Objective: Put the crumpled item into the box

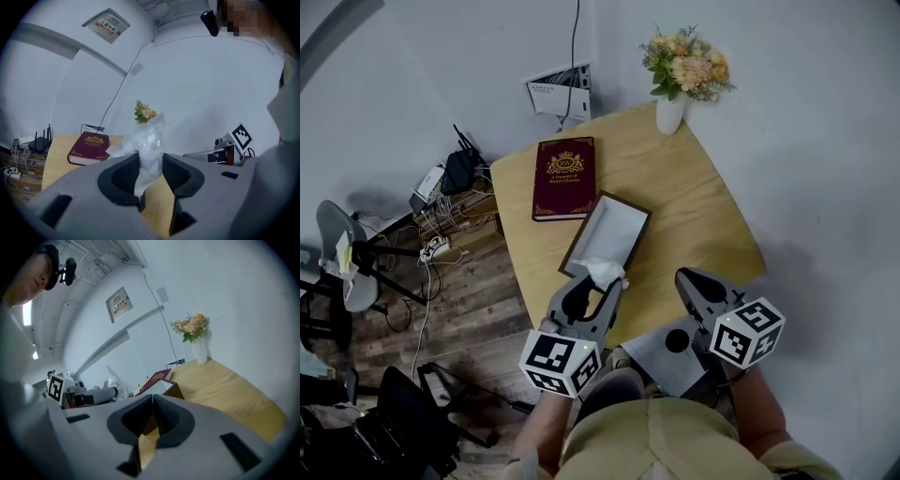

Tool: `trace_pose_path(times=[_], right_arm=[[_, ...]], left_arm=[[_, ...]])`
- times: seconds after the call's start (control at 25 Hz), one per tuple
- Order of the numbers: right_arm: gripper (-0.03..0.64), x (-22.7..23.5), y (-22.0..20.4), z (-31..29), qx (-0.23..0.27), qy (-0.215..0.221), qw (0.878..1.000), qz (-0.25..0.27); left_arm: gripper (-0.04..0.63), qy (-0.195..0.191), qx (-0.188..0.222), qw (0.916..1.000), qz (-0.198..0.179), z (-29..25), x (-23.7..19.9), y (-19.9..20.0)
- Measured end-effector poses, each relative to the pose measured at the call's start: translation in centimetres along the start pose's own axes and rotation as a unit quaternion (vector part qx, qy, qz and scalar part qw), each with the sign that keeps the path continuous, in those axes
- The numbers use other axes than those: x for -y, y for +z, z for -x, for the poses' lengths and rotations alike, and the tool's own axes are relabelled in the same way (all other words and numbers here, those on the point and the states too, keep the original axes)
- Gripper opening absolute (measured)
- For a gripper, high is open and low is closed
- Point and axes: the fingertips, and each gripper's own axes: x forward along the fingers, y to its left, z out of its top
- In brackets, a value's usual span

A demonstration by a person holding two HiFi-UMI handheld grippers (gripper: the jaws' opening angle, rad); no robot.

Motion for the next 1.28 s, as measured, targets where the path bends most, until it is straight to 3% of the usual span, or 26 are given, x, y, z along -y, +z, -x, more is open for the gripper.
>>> trace_pose_path(times=[0.56, 1.28], right_arm=[[0.029, -1.0, -0.6, -3.1, -0.022, 0.011, 1.000, -0.002], [0.029, -0.8, -1.6, -3.8, -0.029, 0.009, 0.999, -0.018]], left_arm=[[0.161, 0.016, -0.035, 0.9992, -0.015, -2.4, -3.6, -0.7], [0.161, 0.024, -0.081, 0.9956, -0.041, -5.1, -4.7, -1.4]])
